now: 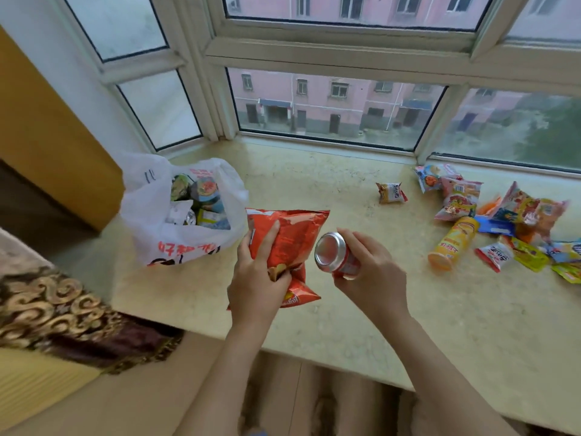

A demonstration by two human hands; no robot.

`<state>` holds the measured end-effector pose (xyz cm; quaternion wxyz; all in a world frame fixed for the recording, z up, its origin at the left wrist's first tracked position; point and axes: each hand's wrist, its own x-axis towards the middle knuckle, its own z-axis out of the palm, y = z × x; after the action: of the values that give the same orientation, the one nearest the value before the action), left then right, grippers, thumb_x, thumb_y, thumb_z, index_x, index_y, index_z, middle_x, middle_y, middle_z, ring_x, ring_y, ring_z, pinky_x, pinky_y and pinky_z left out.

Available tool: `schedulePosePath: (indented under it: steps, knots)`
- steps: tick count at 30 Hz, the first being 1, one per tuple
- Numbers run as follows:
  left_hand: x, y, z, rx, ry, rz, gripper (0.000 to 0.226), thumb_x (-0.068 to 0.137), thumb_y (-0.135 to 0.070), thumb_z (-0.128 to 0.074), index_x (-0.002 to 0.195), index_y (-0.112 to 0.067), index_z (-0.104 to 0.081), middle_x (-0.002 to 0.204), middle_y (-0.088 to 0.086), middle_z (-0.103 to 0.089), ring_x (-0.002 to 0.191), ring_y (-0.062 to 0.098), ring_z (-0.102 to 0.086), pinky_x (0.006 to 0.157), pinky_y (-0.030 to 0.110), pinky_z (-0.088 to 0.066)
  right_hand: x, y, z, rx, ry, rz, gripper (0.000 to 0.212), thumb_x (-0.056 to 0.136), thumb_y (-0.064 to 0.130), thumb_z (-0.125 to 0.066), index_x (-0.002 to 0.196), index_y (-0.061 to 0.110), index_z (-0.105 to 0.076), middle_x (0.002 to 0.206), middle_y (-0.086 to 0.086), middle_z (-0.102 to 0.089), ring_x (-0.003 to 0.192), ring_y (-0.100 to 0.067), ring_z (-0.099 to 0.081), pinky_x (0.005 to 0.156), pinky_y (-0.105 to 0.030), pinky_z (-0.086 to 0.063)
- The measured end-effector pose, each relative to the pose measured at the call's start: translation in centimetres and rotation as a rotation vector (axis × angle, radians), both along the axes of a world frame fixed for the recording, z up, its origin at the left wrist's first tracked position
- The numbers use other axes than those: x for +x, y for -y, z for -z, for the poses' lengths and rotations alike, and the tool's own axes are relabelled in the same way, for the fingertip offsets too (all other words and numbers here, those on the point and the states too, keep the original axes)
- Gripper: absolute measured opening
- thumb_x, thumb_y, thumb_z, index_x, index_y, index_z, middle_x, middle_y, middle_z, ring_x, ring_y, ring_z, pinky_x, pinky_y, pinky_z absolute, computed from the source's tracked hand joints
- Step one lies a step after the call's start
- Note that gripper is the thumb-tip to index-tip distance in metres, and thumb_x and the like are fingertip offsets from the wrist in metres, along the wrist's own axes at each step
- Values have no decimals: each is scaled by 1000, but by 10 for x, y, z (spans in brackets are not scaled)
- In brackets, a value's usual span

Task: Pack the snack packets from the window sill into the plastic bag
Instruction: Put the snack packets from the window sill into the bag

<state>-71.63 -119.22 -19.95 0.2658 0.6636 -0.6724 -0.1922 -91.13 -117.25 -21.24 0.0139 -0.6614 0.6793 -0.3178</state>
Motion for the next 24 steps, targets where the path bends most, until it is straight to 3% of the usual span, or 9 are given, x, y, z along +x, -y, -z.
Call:
schedulePosePath:
  steps: [8,13,17,24]
  knots:
    - [87,21,-12,-31,20,-11,86,78,-35,-71,143,-56,-19,150,-2,-27,124,22,-46,77,39,-56,95,10,-9,27,62,-28,83,50,20,-86,127,32,-56,115,11,-62,95,-17,-63,58,-20,-41]
    - [164,47,-7,-21,37,-7,89,76,-35,-71,142,-59,-16,150,-3,-27,122,24,-49,79,43,-56,160,25,-3,88,79,37,81,50,22,-84,125,35,-56,113,14,-62,90,-17,-63,57,-22,-40]
    - [214,73,-4,-12,24,-5,88,78,-35,-70,143,-58,-15,149,-3,-27,123,20,-49,75,37,-56,205,45,1,139,117,87,77,54,24,-83,126,36,-56,113,14,-62,92,-17,-63,58,-23,-40]
    - [240,133,4,45,-8,18,87,80,-37,-69,143,-58,-13,150,-2,-26,122,20,-49,82,41,-56,243,97,6,194,130,70,78,55,27,-83,127,35,-55,111,14,-62,90,-15,-62,57,-22,-37]
